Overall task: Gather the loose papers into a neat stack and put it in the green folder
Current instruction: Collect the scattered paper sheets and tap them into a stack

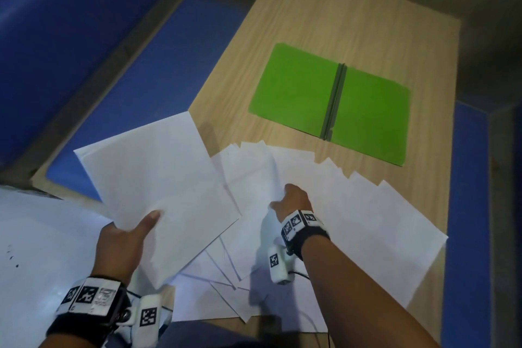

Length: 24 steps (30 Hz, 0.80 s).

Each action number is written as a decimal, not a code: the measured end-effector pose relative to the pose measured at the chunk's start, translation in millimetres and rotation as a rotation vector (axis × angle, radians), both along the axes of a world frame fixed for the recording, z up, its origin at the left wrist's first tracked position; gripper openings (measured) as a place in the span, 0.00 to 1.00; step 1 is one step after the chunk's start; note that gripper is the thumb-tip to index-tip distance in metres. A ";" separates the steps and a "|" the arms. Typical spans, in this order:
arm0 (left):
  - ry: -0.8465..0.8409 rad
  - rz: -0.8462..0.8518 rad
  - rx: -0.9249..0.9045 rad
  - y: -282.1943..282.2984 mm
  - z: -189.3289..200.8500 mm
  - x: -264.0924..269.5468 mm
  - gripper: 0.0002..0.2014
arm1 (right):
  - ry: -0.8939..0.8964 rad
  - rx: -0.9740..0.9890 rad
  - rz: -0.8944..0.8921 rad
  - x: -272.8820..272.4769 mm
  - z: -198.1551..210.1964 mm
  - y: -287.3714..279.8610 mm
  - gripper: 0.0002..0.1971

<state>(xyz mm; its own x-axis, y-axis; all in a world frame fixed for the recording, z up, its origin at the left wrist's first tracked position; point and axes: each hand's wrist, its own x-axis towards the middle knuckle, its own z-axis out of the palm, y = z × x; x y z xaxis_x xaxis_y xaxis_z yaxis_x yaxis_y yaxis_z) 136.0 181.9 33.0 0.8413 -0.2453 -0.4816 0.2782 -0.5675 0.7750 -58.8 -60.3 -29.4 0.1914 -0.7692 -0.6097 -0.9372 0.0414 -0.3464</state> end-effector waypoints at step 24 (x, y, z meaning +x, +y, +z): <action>-0.001 -0.069 0.070 21.7 -18.8 -5.6 0.19 | -0.330 0.010 -0.491 -121.1 18.0 10.0 0.15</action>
<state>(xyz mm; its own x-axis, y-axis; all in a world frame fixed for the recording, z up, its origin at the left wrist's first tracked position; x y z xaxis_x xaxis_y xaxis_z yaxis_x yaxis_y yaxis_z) 130.4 203.6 14.2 0.8240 -0.2687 -0.4988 0.2359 -0.6377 0.7332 -179.9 -50.2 -11.4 -0.0046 -0.8100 -0.5864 -0.6500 0.4480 -0.6138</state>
